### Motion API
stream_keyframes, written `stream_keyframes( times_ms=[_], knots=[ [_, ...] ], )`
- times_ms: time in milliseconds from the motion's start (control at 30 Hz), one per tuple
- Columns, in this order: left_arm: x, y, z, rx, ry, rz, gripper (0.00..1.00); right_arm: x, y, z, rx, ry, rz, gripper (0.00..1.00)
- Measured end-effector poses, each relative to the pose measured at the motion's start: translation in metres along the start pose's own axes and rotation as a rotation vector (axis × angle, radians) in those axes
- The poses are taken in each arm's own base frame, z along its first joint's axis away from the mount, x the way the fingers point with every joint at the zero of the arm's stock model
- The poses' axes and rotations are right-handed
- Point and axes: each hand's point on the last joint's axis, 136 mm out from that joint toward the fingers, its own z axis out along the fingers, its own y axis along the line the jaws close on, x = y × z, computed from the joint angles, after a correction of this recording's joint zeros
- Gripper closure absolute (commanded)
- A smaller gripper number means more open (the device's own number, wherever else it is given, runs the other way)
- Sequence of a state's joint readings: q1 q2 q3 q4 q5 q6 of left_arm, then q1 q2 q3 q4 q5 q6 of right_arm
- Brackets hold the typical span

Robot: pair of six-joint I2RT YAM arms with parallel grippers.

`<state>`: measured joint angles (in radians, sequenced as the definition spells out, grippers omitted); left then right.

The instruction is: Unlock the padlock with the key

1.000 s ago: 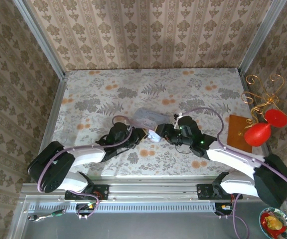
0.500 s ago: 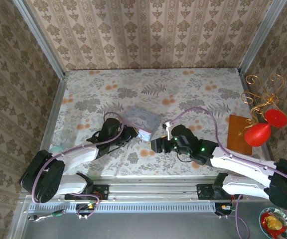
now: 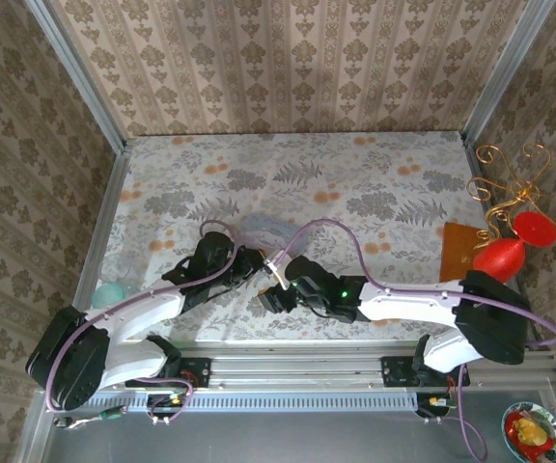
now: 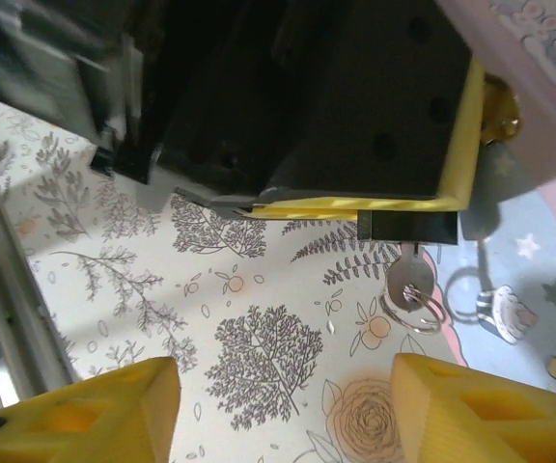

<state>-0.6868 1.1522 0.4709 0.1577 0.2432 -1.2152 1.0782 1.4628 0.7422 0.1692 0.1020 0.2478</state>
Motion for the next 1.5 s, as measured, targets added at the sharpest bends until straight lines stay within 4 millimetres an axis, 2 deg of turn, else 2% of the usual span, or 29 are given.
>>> stream_keyframes(
  times_ms=[133,300,500,833,1200,1500],
  knots=[
    [0.0,-0.001,-0.003,0.008,-0.003,-0.001,1.0,-0.001,-0.006,0.01,0.04,-0.02,-0.048,0.49],
    [0.002,-0.001,-0.007,0.016,-0.004,0.0,1.0,-0.013,-0.014,0.01,0.104,-0.092,-0.08,0.5],
    [0.004,-0.001,-0.01,0.028,-0.001,-0.002,1.0,-0.006,-0.025,0.008,0.175,-0.12,-0.118,0.5],
    [0.004,-0.002,-0.011,0.032,0.002,-0.006,1.0,-0.006,-0.036,0.015,0.249,-0.158,-0.154,0.53],
    [0.008,-0.003,-0.011,0.035,0.01,-0.013,1.0,0.002,-0.036,0.022,0.266,-0.141,-0.192,0.63],
    [0.011,-0.004,-0.01,0.037,0.019,-0.007,1.0,-0.001,-0.03,0.022,0.259,-0.16,-0.196,0.62]
  ],
)
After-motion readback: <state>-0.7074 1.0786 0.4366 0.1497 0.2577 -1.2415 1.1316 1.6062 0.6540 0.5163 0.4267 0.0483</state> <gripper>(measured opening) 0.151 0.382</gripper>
